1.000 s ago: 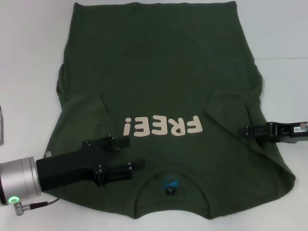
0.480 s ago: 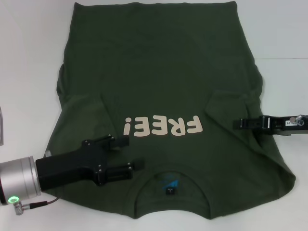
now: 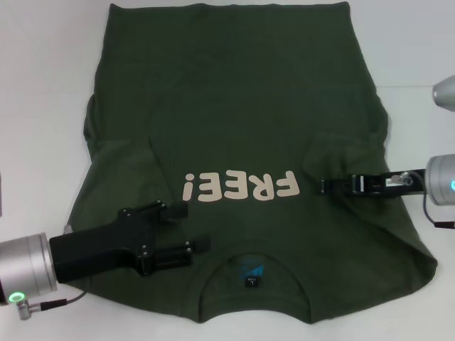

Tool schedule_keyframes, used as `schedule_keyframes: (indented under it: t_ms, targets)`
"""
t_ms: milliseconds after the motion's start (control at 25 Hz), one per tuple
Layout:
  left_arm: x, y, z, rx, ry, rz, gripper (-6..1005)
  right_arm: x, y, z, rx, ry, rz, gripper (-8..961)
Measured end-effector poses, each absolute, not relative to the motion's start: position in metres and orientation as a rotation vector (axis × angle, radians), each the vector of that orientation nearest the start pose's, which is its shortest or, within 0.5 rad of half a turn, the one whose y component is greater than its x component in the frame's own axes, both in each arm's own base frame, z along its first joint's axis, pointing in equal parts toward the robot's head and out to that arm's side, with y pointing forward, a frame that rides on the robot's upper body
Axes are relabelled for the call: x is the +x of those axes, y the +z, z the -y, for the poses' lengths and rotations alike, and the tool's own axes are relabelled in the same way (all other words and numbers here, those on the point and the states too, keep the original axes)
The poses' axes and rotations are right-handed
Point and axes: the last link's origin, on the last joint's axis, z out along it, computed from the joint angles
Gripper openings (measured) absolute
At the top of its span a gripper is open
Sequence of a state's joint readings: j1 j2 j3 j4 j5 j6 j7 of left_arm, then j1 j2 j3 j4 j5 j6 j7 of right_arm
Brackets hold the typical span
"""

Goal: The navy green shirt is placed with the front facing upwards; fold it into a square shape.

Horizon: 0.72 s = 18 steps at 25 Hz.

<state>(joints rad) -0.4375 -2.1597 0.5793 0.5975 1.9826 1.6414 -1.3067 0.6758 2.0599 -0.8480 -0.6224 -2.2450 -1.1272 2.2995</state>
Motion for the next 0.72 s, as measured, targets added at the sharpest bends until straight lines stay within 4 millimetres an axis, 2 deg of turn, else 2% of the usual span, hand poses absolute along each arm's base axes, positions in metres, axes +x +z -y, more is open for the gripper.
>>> schedule_keyframes:
  t_ms: [280,520,720]
  targets:
    - [-0.274,-0.023,-0.288,-2.622,-0.944,0.758,861,0.251,-0.021,-0.384,-2.396,0.41,-1.543,865]
    - [-0.278,-0.019,-0.287,-2.594,-0.947,0.77,862,0.254,-0.009,-0.383,-2.387,0.498,-1.536,866]
    - [-0.289,-0.008,-0.283,-2.518,-0.965,0.804,862,0.258,-0.003,-0.38,-2.385,0.595,-1.47,866]
